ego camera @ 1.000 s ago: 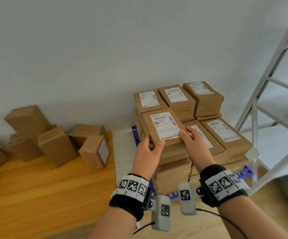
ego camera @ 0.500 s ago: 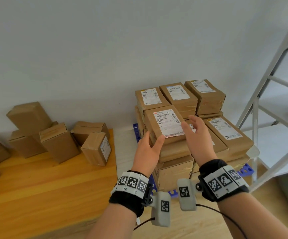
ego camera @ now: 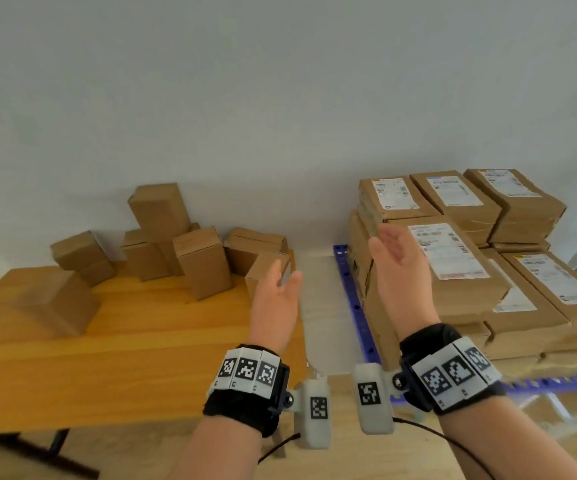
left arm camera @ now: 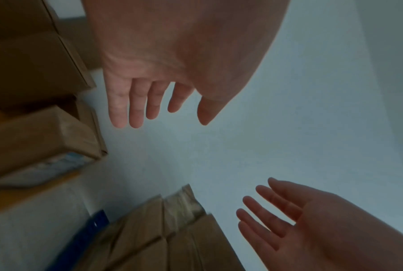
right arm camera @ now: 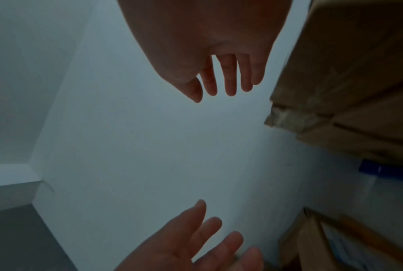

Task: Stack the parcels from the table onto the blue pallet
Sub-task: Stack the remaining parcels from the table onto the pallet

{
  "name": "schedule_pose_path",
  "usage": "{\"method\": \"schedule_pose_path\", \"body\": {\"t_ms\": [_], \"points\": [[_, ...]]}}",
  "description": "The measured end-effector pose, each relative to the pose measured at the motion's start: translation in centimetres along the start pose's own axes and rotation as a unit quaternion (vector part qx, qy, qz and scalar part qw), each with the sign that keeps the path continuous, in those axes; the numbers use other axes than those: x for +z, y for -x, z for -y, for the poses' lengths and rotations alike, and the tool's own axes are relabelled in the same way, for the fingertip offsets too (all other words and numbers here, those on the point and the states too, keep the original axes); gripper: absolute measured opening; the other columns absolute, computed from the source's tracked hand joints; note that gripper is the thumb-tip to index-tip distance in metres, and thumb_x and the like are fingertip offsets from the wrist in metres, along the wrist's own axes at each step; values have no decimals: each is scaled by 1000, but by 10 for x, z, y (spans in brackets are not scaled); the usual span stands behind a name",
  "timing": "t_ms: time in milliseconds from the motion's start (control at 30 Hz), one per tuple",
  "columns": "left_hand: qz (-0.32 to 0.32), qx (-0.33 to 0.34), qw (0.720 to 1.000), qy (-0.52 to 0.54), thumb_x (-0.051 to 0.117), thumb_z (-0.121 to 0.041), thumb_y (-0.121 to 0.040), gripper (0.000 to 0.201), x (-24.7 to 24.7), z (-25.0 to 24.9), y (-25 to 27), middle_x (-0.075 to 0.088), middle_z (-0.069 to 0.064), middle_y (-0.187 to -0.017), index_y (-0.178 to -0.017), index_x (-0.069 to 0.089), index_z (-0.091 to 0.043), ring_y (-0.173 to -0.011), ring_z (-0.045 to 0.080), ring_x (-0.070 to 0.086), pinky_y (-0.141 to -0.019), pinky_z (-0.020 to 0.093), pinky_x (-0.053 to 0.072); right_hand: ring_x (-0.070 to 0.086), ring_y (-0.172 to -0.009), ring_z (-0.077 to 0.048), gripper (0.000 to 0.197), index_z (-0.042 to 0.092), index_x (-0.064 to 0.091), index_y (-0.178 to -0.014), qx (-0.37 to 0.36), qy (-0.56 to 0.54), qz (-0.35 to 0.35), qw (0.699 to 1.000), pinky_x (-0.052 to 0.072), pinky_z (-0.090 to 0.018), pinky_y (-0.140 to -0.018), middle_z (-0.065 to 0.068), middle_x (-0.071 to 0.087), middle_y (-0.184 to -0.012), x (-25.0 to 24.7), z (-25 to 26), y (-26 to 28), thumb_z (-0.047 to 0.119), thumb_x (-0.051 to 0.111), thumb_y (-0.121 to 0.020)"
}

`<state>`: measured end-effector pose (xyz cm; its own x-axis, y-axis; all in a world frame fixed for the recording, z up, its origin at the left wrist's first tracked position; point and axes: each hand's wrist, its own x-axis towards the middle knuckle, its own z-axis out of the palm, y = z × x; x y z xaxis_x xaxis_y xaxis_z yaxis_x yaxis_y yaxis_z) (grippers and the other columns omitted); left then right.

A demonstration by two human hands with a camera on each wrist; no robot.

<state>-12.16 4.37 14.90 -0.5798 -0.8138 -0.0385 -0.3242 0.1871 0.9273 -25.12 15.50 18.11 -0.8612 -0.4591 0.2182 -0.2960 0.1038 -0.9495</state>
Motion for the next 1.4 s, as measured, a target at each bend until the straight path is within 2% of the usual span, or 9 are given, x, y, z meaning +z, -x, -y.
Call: {"method": "schedule_pose_path", "body": {"t_ms": [67, 233, 300, 400, 633, 833, 1067, 1233, 1400], "points": [[-29, -24, 999, -5, 42, -45, -100, 58, -35, 16, -3, 35, -4, -154, -152, 26, -26, -135, 13, 39, -106, 31, 32, 50, -122, -2, 40, 24, 49, -139, 3, -2, 26, 1000, 40, -18, -97, 12, 55, -136, 35, 4, 8, 29, 53, -99], [-70, -62, 995, -18, 41, -43, -101, 55, -118, 54, -9, 35, -4, -153, -151, 28, -26, -130, 11, 42, -94, 25, 32, 50, -124, -6, 40, 23, 49, -138, 24, -19, 77, 997, 40, -24, -101, 10, 55, -135, 121, 17, 28, 29, 53, -99], [-81, -70, 994, -19, 41, -43, -100, 55, -147, 68, -14, 36, -5, -152, -151, 29, -26, -130, 12, 42, -96, 26, 34, 50, -124, -7, 41, 23, 49, -139, 34, -20, 93, 995, 41, -28, -103, 9, 55, -135, 154, 21, 35, 30, 53, -99], [-90, -82, 992, -22, 41, -45, -100, 55, -186, 91, -22, 37, -5, -152, -151, 29, -27, -132, 13, 42, -105, 34, 38, 50, -123, -6, 41, 25, 48, -139, 45, -12, 113, 992, 40, -25, -100, 9, 55, -136, 200, 22, 44, 31, 53, -99], [-59, -103, 992, -39, 40, -48, -99, 55, -239, 133, -44, 38, -7, -151, -150, 30, -29, -135, 13, 40, -109, 38, 36, 49, -124, -7, 40, 26, 47, -140, 71, 28, 134, 988, 38, -24, -98, 7, 53, -138, 274, 16, 66, 31, 52, -100], [-29, -102, 994, -18, 40, -50, -99, 57, -250, 146, -76, 37, -9, -152, -150, 30, -27, -136, 11, 37, -106, 33, 33, 47, -127, -13, 50, 28, 38, -148, 99, 83, 175, 976, 41, -31, -102, 4, 49, -143, 308, 2, 49, 35, 52, -100], [-33, -118, 992, -24, 38, -45, -101, 54, -244, 148, -136, 33, -8, -155, -151, 29, -26, -139, 11, 33, -110, 34, 29, 42, -135, -18, 59, 24, 30, -153, 119, 102, 219, 963, 37, -34, -106, -2, 43, -150, 345, -21, -15, 32, 54, -99], [-2, -131, 990, -51, 36, -42, -103, 54, -230, 145, -189, 26, -8, -158, -153, 25, -26, -144, 13, 26, -114, 34, 23, 39, -137, -19, 58, 21, 29, -152, 135, 103, 241, 956, 33, -27, -100, -2, 42, -150, 368, -42, -67, 29, 54, -100], [10, -169, 985, -42, 38, -41, -103, 57, -213, 155, -229, 23, -5, -160, -155, 20, -24, -146, 15, 23, -117, 35, 20, 31, -144, -20, 65, 16, 23, -155, 150, 115, 261, 947, 28, -32, -112, -4, 32, -157, 388, -62, -103, 31, 53, -100]]}}
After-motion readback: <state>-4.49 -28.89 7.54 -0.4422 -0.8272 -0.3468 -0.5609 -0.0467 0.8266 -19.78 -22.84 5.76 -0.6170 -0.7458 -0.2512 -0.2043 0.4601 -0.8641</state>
